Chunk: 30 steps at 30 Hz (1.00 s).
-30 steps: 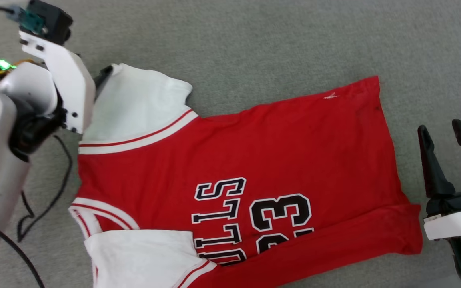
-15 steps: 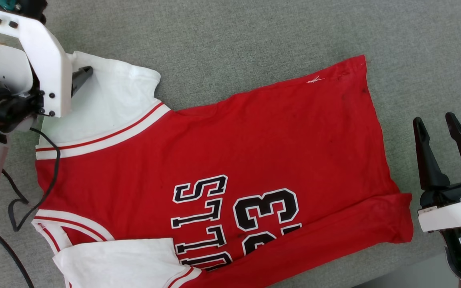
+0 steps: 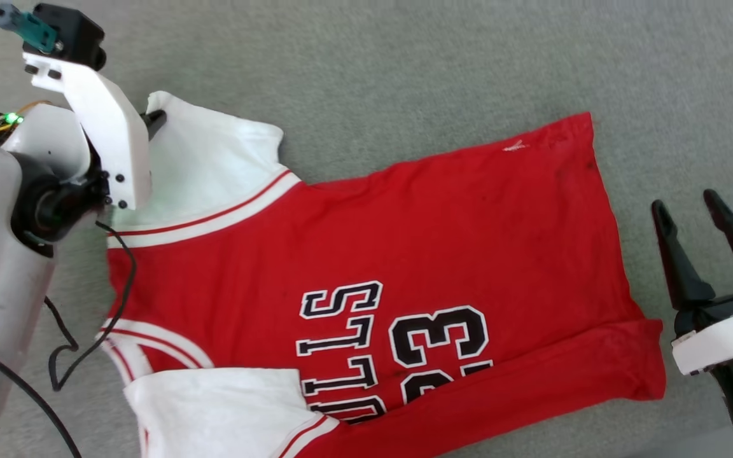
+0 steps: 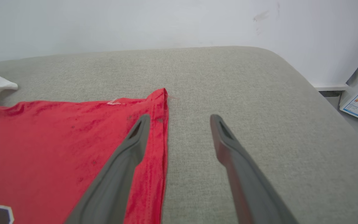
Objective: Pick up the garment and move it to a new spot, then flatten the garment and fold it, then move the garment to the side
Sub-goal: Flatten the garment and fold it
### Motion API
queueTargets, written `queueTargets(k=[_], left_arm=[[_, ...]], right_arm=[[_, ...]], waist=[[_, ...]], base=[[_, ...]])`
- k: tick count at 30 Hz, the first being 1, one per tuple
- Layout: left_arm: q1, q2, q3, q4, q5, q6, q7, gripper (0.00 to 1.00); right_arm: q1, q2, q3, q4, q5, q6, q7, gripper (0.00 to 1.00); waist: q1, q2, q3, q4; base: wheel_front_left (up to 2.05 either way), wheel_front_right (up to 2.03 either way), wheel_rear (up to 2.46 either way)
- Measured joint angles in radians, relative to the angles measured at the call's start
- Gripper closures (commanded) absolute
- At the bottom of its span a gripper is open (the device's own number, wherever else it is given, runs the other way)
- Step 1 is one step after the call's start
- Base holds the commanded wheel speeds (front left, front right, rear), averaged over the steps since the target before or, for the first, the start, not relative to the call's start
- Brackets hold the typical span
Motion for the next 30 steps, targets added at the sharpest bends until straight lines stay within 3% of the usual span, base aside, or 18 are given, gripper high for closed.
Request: queueTargets(k=[7,15,18,25,30], left_arm=[[0.07,0.0,-0.043,-0.155,-0.015,-0.025,-0.107,1.0],[0.163,0.013,-0.097,-0.399,-0.015,-0.029,-0.164,1.0],[0.192,0.013,-0.104,-0.473,-0.007,-0.025,-0.184,1.0],[0.254,0.015,-0.109,-0.601,0.033,0.005,-0.242,1.0],[0.292,-0.001,-0.133,-0.647,0.045,0.014,-0.265,1.0]], right_arm=[[-0.035,-0.113,0.044,-0.036,0.028,0.0,0.234,0.0],[-0.162,-0.305,0.069,-0.028,0.056,0.0,0.576,0.0],[-0.219,-0.334,0.085,-0.003,0.123,0.001,0.696,0.0],[-0.331,-0.413,0.143,0.088,0.16,0.0,0.926,0.0],[-0.358,-0.425,0.184,0.147,0.153,0.0,0.972,0.0]], waist=[[0.0,0.0,-0.071,0.065],[-0.0001,0.0,-0.101,0.177],[0.0,0.0,-0.089,0.219],[0.0,0.0,-0.034,0.303],[0.0,0.0,-0.008,0.359]], base=[[0.0,0.0,0.0],[0.0,0.0,0.0],[0.0,0.0,0.0],[0.0,0.0,0.0],[0.0,0.0,0.0]])
